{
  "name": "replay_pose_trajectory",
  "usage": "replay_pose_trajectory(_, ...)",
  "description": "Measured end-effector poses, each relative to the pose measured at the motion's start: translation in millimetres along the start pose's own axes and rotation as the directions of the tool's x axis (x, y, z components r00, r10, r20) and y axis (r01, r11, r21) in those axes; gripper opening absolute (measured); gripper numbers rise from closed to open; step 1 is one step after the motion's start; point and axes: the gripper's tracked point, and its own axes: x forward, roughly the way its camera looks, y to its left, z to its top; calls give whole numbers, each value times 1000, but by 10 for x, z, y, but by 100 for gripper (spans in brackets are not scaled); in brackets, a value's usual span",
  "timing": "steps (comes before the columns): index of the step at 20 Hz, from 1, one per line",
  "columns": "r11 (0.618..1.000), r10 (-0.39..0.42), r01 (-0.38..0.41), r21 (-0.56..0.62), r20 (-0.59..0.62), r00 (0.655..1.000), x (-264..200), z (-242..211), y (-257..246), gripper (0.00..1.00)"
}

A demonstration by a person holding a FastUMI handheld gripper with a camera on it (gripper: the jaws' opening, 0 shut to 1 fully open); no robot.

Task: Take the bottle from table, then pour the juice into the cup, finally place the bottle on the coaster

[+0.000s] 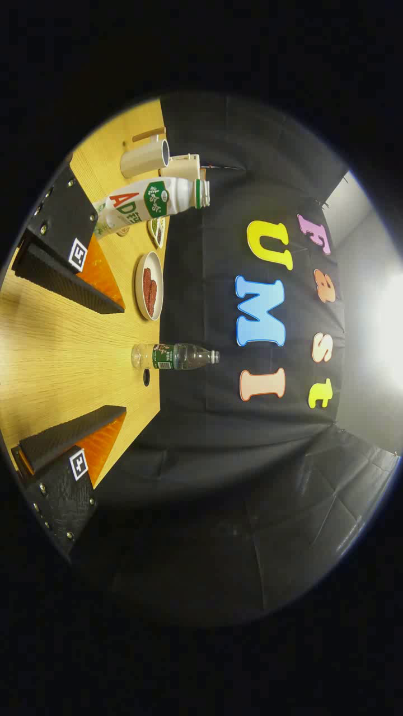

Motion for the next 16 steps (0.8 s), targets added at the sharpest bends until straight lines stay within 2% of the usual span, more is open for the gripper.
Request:
replay_pose_trajectory(3, 999, -43, 44, -16, 52, 998, 132, 138, -85, 99)
replay_pose_trajectory(5, 998, -59, 58, 14, 94, 994, 182, 299, -90, 99)
replay_pose_trajectory(9, 999, -30, 28, 21, 126, 992, 163, 534, 80, 99)
replay_pose_trajectory(16, 997, 62, -67, 35, 136, 989, -183, 941, 562, 99)
